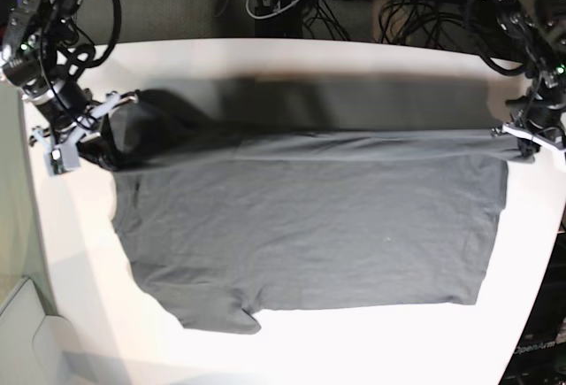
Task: Layout the t-shirt on the table in an organized manner, then fold the t-shirt properly
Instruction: 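Fold the shoulder edge over toward the hem with both grippers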
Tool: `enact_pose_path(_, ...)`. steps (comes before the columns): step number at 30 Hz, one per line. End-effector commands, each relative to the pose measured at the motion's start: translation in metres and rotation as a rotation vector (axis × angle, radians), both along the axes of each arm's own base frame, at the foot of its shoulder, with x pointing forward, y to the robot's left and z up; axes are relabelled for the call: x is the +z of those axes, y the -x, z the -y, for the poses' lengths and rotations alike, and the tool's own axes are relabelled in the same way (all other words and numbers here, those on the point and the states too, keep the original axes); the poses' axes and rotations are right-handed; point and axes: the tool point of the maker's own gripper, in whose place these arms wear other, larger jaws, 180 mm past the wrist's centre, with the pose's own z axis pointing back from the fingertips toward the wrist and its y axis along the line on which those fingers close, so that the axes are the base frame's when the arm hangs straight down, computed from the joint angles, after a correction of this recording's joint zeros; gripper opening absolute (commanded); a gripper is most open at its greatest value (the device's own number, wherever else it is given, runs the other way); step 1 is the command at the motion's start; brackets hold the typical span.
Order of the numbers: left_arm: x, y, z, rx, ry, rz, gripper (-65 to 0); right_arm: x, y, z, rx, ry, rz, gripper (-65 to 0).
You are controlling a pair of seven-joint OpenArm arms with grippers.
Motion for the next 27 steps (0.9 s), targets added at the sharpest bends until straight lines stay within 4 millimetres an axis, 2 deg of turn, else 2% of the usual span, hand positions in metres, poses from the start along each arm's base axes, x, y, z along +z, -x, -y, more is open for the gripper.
enact_pose_path(1,0.018,-0.012,-0.01,0.01,-0.042,0.049,-61.4,0.011,-0.008,0.003,-0.004,-0.001,0.044,-65.0)
enact_pose_path(6,0.012,-0.034,-0.001,-0.038,-0.119,-0.012,-61.4,0.0,-0.021,0.009,-0.024,-0.036,0.027,-65.0)
enact_pose_path(9,0.02,-0.048,0.002,-0.061,-0.168,-0.015,-61.4,0.0,-0.031,0.012,-0.032,-0.052,0.033,-65.0)
enact_pose_path(13,0.028,-0.056,-0.001,-0.055,-0.199,-0.009,-61.4,0.002,-0.044,0.011,-0.033,-0.069,0.045,-65.0)
enact_pose_path(15,0.029,-0.057,-0.002,-0.052,-0.207,-0.013,-61.4,-0.003,-0.05,0.012,-0.018,-0.025,0.027,-65.0)
enact_pose_path(18,0.021,-0.063,0.004,-0.08,-0.198,-0.03,-61.4,-0.014,-0.061,0.009,-0.006,0.035,-0.007,-65.0)
enact_pose_path(24,0.01,-0.065,0.005,-0.101,-0.194,-0.063,-61.4,-0.023,-0.075,0.004,0.002,0.004,-0.03,-65.0)
enact_pose_path(27,0.019,-0.073,0.005,-0.105,-0.212,0.007,-61.4,-0.024,-0.082,0.005,-0.001,-0.007,-0.032,-65.0)
